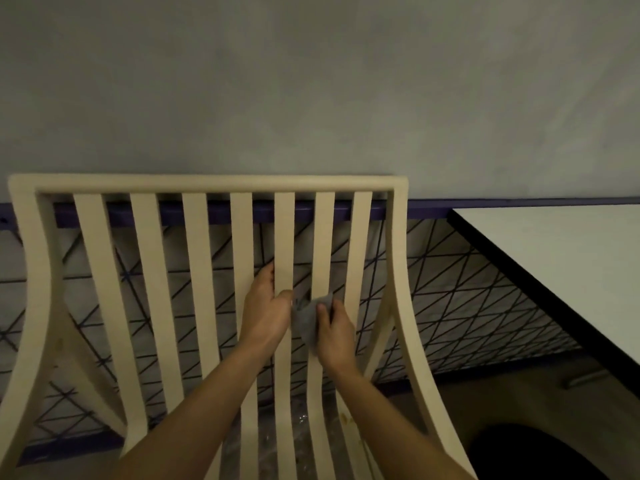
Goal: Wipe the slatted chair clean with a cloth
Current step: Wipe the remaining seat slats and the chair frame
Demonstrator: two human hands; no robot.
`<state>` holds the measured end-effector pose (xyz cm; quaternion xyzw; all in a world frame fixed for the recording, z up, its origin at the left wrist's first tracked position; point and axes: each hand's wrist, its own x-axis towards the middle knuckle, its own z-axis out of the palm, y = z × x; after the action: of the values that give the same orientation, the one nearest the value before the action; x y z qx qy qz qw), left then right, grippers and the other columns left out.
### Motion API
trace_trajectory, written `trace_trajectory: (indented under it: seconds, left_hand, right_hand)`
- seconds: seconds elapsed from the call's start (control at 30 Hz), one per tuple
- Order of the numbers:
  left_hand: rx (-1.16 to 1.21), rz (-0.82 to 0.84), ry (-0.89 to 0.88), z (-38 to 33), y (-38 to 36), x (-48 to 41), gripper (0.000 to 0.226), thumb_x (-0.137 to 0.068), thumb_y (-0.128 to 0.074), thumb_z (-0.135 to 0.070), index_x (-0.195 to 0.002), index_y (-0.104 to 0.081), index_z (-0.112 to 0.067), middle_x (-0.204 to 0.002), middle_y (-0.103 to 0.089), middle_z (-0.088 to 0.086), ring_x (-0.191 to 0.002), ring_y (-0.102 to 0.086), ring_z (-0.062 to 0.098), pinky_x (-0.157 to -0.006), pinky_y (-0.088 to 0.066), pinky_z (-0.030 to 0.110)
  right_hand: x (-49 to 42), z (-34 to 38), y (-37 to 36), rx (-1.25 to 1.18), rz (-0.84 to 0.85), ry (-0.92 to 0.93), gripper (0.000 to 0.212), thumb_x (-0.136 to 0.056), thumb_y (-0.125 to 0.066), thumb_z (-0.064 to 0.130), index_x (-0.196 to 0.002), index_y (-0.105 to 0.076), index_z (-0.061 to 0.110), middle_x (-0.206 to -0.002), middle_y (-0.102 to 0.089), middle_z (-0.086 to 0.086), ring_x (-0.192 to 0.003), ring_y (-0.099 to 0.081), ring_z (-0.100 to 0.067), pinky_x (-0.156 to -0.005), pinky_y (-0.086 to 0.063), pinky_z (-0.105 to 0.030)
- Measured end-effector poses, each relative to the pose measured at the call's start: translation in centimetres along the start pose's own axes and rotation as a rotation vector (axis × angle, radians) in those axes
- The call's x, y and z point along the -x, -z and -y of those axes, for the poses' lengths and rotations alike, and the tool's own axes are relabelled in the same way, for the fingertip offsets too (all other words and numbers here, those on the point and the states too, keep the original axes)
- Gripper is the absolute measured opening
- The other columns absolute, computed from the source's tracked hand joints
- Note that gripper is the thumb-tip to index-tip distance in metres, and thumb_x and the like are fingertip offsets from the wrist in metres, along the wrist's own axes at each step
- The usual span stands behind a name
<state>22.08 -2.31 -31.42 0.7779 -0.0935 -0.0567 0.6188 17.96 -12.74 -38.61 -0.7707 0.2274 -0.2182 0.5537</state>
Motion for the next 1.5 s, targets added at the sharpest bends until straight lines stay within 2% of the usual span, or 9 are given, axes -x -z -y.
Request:
trace_trajectory:
  seconds: [0.2,0.47,0.6,0.7,0.9,1.1,1.3,1.37,1.5]
  left_hand:
    - [0.014,-0.037,0.004,-0.1,-0.2,0.0,0.045,-0.096,-0.051,-0.009,-0.139,-0.044,-0.021,-0.118,-0.056,-0.007,-0.106,-0.053,0.01,-0.092,-0.04,0.024]
    - [0.007,-0.055,0.013,-0.7,-0.1,-0.1,0.033,-0.1,-0.045,-0.021,-0.134,-0.049,-0.02,-0.116,-0.057,-0.006,-0.1,-0.049,0.009,-0.085,-0.035,0.023]
    - [-0.002,-0.046,0.024,-0.7,0.0,-0.2,0.032,-0.101,-0.043,-0.024,-0.132,-0.049,-0.018,-0.115,-0.056,-0.004,-0.099,-0.047,0.009,-0.085,-0.033,0.022]
    - [-0.012,-0.055,0.019,-0.7,0.0,-0.3,0.031,-0.101,-0.043,-0.024,-0.131,-0.05,-0.017,-0.114,-0.057,-0.003,-0.097,-0.048,0.009,-0.083,-0.034,0.022]
    - [-0.021,-0.104,-0.014,-0.3,-0.4,-0.3,0.029,-0.101,-0.043,-0.023,-0.127,-0.052,-0.016,-0.111,-0.059,-0.003,-0.095,-0.052,0.012,-0.081,-0.037,0.022]
    - [0.012,-0.136,-0.022,1.0,-1.0,-0.8,0.033,-0.096,-0.048,-0.014,-0.129,-0.052,-0.014,-0.119,-0.062,0.001,-0.105,-0.058,0.017,-0.086,-0.042,0.022]
    - [0.013,-0.152,-0.05,2.2,-1.4,-0.6,0.028,-0.098,-0.044,-0.011,-0.125,-0.052,-0.015,-0.109,-0.061,-0.005,-0.086,-0.056,0.004,-0.065,-0.038,0.002]
    - [-0.016,-0.116,-0.001,4.2,-1.8,0.4,0.026,-0.099,-0.044,-0.015,-0.123,-0.053,-0.016,-0.109,-0.06,-0.004,-0.085,-0.056,0.005,-0.069,-0.039,0.009]
    - [-0.079,-0.022,0.143,11.3,-2.3,3.9,0.023,-0.098,-0.047,-0.018,-0.118,-0.057,-0.02,-0.113,-0.061,-0.001,-0.101,-0.057,0.014,-0.08,-0.041,0.022]
  right_hand:
    - [-2.0,1.2,1.6,0.08,0.116,0.049,0.017,-0.102,-0.044,0.027,-0.103,-0.056,0.015,-0.096,-0.063,0.001,-0.088,-0.061,-0.009,-0.065,-0.044,-0.007]
    - [-5.5,7.6,2.5,0.102,0.03,0.203,0.027,-0.102,-0.043,0.027,-0.114,-0.056,0.007,-0.106,-0.062,-0.004,-0.094,-0.058,-0.012,-0.071,-0.044,-0.012]
    - [-7.0,10.7,3.0,0.071,0.002,0.235,0.029,-0.102,-0.042,0.028,-0.118,-0.056,0.008,-0.109,-0.062,-0.005,-0.098,-0.058,-0.014,-0.084,-0.05,-0.027]
    - [-7.1,10.6,2.8,0.075,-0.017,0.253,0.028,-0.102,-0.042,0.029,-0.116,-0.056,0.009,-0.105,-0.061,-0.003,-0.095,-0.058,-0.013,-0.08,-0.049,-0.024]
    - [-5.7,7.4,1.5,-0.008,-0.055,0.239,0.022,-0.101,-0.045,0.031,-0.108,-0.056,0.013,-0.1,-0.063,0.0,-0.091,-0.06,-0.009,-0.069,-0.047,-0.012]
    - [-2.1,1.3,0.1,-0.091,-0.024,0.127,0.016,-0.102,-0.044,0.027,-0.104,-0.055,0.015,-0.09,-0.061,0.007,-0.079,-0.058,0.009,-0.065,-0.043,-0.004]
    - [0.6,-3.2,-1.2,-0.069,-0.025,0.032,0.019,-0.103,-0.04,0.028,-0.1,-0.052,0.013,-0.087,-0.058,0.008,-0.079,-0.057,0.002,-0.062,-0.042,-0.004]
    - [1.6,-4.7,-1.8,-0.071,-0.03,-0.001,0.019,-0.103,-0.039,0.028,-0.1,-0.051,0.012,-0.087,-0.058,0.004,-0.079,-0.058,-0.001,-0.062,-0.043,-0.006]
    - [2.9,-7.5,-2.6,-0.052,-0.032,-0.059,0.019,-0.103,-0.038,0.029,-0.105,-0.05,0.015,-0.094,-0.06,0.002,-0.087,-0.06,-0.004,-0.069,-0.045,-0.006]
